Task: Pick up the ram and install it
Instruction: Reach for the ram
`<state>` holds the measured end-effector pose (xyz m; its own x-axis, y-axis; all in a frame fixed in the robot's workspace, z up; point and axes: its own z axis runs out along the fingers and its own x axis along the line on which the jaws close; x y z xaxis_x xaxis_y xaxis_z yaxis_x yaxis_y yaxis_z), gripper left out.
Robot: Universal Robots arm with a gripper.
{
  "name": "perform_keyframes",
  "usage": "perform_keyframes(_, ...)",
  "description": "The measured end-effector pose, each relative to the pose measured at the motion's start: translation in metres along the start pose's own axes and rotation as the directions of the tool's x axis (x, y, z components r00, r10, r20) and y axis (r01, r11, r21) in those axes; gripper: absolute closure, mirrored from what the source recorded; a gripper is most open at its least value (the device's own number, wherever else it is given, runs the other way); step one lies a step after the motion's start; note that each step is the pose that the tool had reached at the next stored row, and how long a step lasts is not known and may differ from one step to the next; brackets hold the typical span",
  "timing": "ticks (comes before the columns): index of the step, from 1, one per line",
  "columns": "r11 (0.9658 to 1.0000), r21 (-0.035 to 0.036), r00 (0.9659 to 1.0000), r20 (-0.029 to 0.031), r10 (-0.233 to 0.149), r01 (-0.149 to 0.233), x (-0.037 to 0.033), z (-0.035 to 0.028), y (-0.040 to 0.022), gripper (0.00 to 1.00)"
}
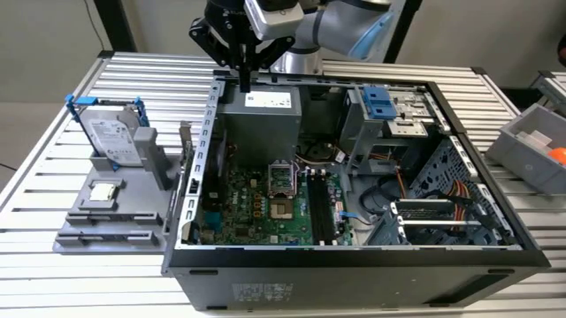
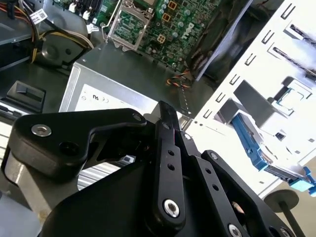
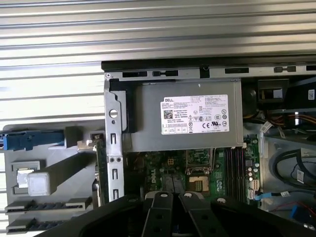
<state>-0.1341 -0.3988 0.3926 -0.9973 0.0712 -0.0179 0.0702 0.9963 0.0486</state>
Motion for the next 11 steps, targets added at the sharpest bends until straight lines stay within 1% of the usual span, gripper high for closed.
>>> perform_keyframes(11,1.0,0.0,1.0,-0.001,0.0,0.0,0.005,-0.0001,-0.0003,1.0)
